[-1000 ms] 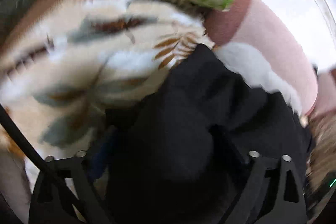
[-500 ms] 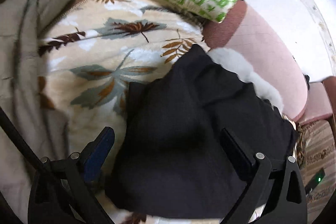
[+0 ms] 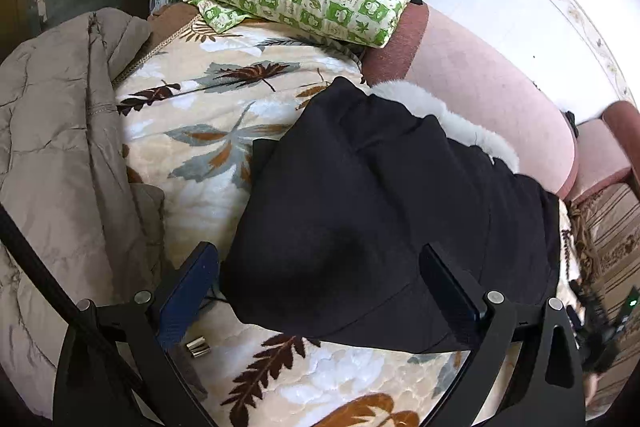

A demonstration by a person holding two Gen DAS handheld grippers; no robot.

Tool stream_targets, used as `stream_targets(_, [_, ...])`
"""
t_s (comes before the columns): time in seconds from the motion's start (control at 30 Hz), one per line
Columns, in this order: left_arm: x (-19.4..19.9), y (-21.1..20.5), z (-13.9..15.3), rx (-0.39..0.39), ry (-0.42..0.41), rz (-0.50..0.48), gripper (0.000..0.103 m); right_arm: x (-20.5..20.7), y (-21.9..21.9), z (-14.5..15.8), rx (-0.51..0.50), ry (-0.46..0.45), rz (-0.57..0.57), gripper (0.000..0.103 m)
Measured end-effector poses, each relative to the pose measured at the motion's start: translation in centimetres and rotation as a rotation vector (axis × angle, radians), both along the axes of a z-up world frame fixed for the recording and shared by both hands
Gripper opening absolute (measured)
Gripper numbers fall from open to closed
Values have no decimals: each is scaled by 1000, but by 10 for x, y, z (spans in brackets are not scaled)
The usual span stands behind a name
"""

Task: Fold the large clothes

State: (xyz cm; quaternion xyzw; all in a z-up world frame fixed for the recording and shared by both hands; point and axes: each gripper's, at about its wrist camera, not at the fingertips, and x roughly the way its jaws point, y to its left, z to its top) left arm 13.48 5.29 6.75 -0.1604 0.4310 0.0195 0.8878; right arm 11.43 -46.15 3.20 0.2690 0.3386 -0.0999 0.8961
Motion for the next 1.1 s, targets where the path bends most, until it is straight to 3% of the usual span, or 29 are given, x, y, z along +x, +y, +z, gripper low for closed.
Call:
stream_targets(0.13, [14,-14,-19,28,37,-26,101,1,12,11,-39,-26,58,84])
stream_targets(0.23, [35,-18,-48,47,121,-2,101,13,31,6,-17,-16,115,84])
stream_targets(0.3, [39,-15,-56,43,122,13,103,30,48,-6,-9,33,174,84])
stream_targets(0.37, [42,-13,-58,55,103,14,103,40,61,-16,-75,87,194,85])
stream_targets(0.5, [44,-5,-54,40,102,-7,103,44,66,-13,-134,77,204,88])
stream_targets(0.67, [16,-10,-26,106,12,4,103,32,65,7,-166,4,186,88])
stream_targets(0.93, [-54,-40,24,366,-250,53,103,18,105,25,-183,-53,242,88])
stream_targets(1.03, [-56,-43,29,397,-258,24,103,15,117,22,-183,-41,255,88])
stream_targets(1.1, [-55,-41,29,374,-228,-8,103,7,119,22,-153,-41,250,88])
